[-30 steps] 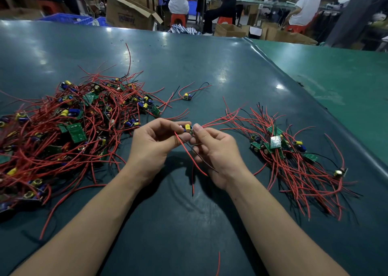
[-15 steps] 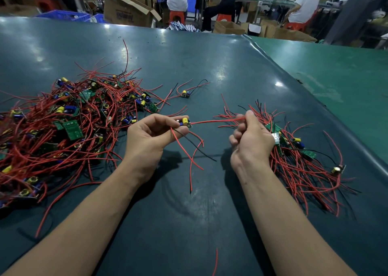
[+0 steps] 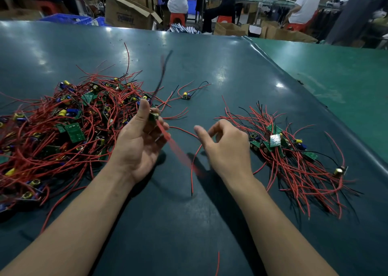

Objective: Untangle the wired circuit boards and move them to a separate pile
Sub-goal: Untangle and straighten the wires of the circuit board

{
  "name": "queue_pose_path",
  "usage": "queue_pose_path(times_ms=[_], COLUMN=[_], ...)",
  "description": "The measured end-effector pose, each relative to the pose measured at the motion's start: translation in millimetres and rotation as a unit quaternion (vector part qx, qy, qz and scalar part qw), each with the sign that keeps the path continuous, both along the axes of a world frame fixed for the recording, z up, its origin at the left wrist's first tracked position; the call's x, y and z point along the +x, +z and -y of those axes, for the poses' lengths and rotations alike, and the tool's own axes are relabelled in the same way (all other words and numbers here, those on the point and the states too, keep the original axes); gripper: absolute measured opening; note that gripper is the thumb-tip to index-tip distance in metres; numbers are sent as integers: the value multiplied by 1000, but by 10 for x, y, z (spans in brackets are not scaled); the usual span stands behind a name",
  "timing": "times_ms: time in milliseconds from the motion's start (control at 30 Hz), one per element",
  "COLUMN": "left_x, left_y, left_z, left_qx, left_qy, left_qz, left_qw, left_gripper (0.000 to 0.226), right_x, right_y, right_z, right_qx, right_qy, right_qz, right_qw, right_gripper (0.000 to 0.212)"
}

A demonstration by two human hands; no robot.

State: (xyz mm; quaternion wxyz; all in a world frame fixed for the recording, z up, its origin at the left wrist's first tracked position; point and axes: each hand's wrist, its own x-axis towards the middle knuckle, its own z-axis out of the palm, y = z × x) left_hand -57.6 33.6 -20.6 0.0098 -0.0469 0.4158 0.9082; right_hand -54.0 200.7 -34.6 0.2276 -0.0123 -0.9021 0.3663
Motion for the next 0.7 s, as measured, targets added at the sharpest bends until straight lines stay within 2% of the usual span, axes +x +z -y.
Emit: queue_pose_path(times_ms=[67,167,333,433,533,633,700], left_x=[9,65,182,179,144,72,56], left_y=[16,1,-87,-64,-47,-54,-71], left_z=[-1,-84,-245,-226,-186,-181,-174], left_qx=[-5,-100,-244,-228,-197,-191,-143], left_qy=[-25,-63,-122,-152,-175,-182,-229], left_qz=[-5,-44,-133,-129,-85,-17,11], left_qw=[1000,992,953,953,961,965,963], left_gripper=[30,36,21,19,23,24,25], right_x=[4,49,55,38,18,26,30], right_y=[27,69,51,64,76,87,101], right_z=[27,134,189,154,155,147,141], right_qx=[-120,-306,-425,-470,-509,-539,-563], right_qy=[88,216,224,199,176,206,234], right_qz=[-41,24,101,120,131,151,175], right_qw=[988,927,871,852,832,803,773], right_gripper=[37,27,29,24,22,28,32])
